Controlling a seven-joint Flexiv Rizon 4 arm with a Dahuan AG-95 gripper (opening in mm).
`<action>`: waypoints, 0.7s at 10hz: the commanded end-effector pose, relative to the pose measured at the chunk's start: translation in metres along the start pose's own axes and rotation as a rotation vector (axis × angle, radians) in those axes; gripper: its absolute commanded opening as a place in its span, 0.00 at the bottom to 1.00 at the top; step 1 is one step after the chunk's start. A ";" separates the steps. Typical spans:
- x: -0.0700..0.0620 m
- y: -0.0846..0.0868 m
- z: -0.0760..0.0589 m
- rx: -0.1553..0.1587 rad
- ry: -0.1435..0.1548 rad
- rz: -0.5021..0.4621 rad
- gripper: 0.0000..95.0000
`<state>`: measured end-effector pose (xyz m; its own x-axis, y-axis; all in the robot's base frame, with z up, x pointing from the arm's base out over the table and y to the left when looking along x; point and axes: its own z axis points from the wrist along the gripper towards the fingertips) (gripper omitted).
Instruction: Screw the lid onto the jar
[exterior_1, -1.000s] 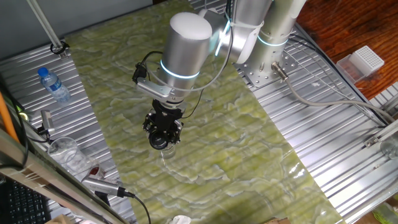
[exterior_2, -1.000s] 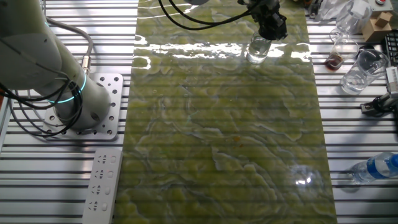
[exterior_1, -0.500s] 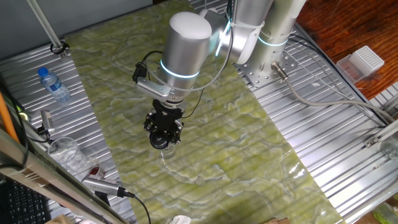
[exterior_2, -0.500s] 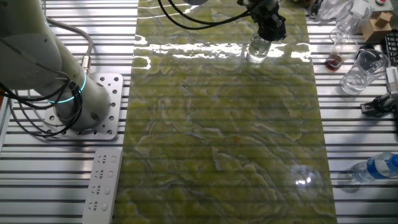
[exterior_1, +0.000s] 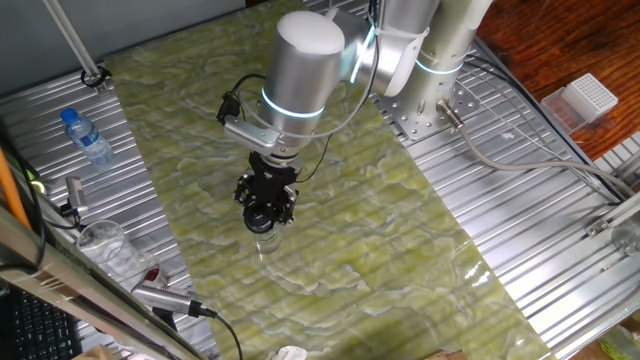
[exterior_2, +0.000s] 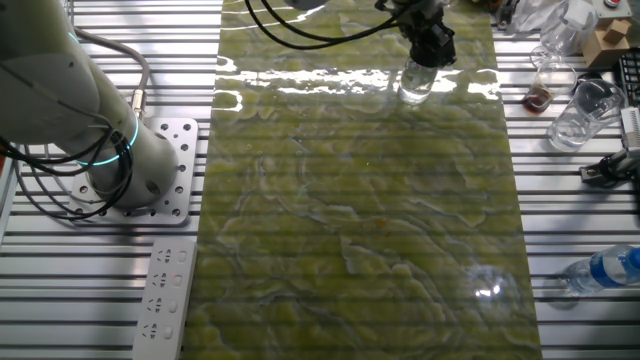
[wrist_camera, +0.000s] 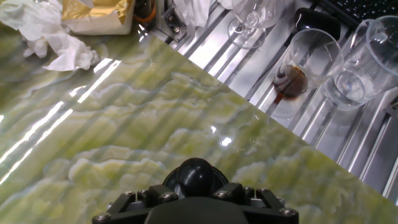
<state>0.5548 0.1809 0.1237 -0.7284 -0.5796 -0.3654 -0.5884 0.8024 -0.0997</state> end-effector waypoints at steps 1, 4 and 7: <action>0.000 0.000 0.001 0.002 -0.003 0.005 0.40; 0.000 0.000 0.001 -0.002 -0.023 0.019 0.80; -0.002 0.000 -0.001 0.000 -0.031 0.023 1.00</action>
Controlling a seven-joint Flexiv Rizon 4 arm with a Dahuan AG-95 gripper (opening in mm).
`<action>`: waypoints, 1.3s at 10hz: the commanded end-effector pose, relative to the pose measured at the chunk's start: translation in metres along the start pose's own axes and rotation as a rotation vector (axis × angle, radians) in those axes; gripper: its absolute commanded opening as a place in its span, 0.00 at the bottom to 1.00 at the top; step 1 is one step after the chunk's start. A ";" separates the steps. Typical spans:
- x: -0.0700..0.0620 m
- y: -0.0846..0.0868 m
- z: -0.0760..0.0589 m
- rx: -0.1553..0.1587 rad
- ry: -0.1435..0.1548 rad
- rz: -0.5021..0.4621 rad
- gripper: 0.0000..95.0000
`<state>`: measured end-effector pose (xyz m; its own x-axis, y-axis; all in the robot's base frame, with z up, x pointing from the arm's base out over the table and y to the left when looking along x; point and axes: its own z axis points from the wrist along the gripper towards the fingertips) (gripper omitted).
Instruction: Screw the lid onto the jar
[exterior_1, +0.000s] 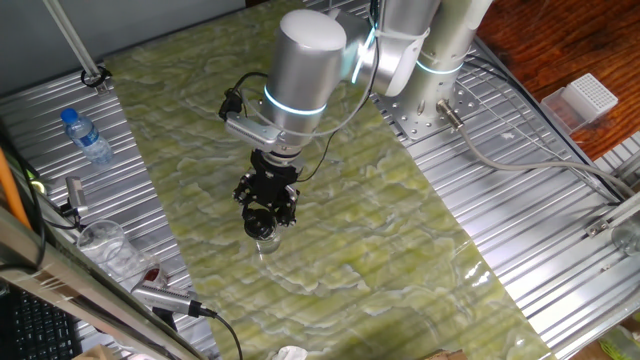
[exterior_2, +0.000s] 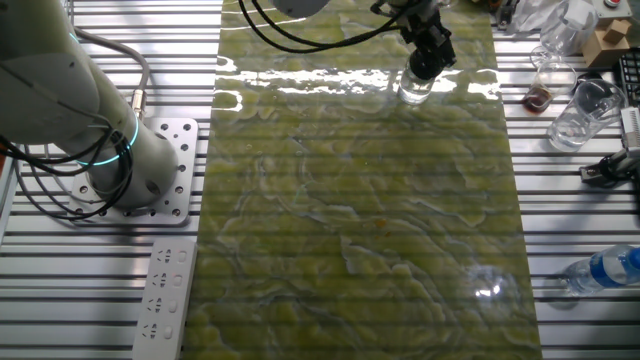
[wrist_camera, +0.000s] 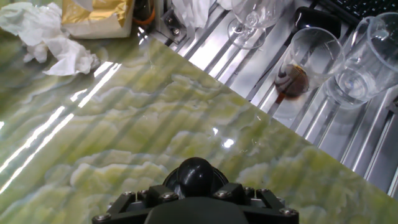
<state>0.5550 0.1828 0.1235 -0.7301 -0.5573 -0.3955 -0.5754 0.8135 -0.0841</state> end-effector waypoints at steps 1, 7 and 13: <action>-0.001 -0.001 -0.002 0.009 0.000 0.002 1.00; -0.003 -0.002 -0.005 -0.011 0.117 0.033 1.00; -0.003 -0.002 -0.005 -0.001 0.167 0.128 1.00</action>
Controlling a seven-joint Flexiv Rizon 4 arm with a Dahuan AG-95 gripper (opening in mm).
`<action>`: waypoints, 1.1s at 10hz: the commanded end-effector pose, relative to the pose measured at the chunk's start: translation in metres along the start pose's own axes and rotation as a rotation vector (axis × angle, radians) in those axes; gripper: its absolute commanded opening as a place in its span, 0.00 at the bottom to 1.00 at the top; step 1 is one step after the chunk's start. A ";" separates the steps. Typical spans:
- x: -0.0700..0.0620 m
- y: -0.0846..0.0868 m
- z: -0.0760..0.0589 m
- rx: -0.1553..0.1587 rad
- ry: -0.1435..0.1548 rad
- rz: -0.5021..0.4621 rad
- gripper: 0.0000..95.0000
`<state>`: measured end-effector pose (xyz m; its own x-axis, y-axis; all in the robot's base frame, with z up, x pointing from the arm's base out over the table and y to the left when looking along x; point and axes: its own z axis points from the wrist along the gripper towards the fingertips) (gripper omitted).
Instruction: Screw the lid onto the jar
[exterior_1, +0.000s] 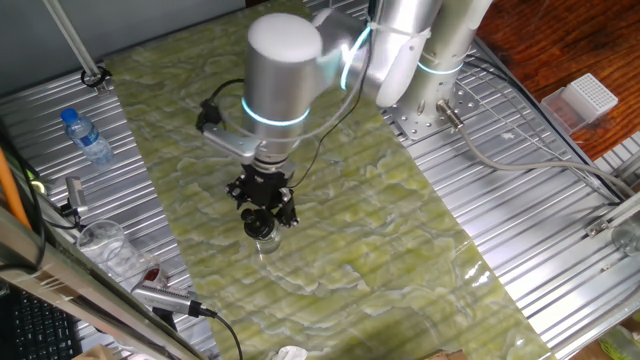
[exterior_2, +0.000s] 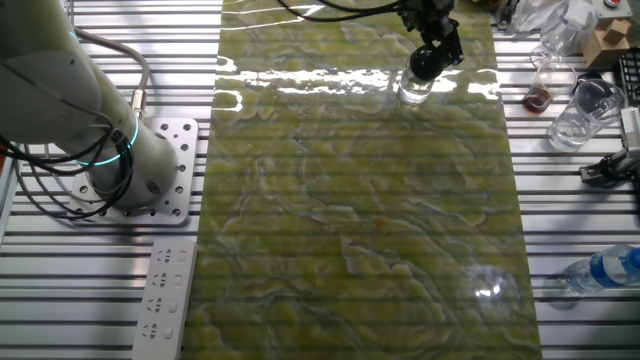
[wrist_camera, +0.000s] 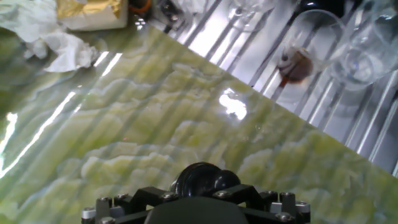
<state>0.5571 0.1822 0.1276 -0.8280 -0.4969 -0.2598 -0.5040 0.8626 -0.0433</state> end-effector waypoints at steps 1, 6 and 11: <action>0.000 0.000 -0.002 0.000 0.032 0.031 1.00; -0.001 -0.005 -0.004 -0.059 0.124 0.003 1.00; 0.000 -0.015 -0.007 -0.116 0.206 -0.059 1.00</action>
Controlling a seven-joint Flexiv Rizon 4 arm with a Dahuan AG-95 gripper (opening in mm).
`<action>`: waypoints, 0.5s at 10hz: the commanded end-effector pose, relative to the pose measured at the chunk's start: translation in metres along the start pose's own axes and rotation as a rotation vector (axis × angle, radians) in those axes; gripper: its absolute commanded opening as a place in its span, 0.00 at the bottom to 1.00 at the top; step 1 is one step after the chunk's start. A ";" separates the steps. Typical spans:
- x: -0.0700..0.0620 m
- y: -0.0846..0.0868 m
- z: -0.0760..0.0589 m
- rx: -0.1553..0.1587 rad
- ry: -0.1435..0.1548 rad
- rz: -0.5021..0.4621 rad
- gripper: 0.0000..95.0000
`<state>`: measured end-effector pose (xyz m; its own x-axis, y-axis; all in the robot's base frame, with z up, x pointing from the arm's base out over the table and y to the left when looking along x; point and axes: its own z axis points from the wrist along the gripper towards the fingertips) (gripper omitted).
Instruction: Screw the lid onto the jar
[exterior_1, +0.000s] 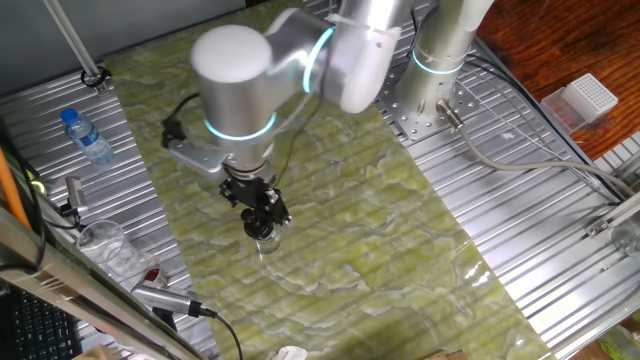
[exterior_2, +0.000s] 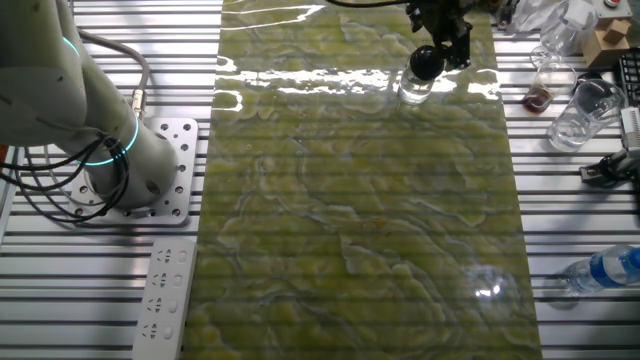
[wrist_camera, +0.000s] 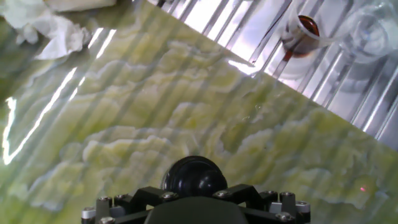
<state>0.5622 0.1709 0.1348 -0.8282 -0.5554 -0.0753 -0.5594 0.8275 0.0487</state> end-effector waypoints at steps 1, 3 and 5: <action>0.002 -0.005 -0.002 -0.024 0.032 -0.015 1.00; 0.003 -0.010 -0.003 -0.039 0.043 -0.039 1.00; 0.005 -0.014 -0.002 -0.063 0.046 -0.068 1.00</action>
<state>0.5660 0.1565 0.1351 -0.7905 -0.6113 -0.0370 -0.6115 0.7847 0.1018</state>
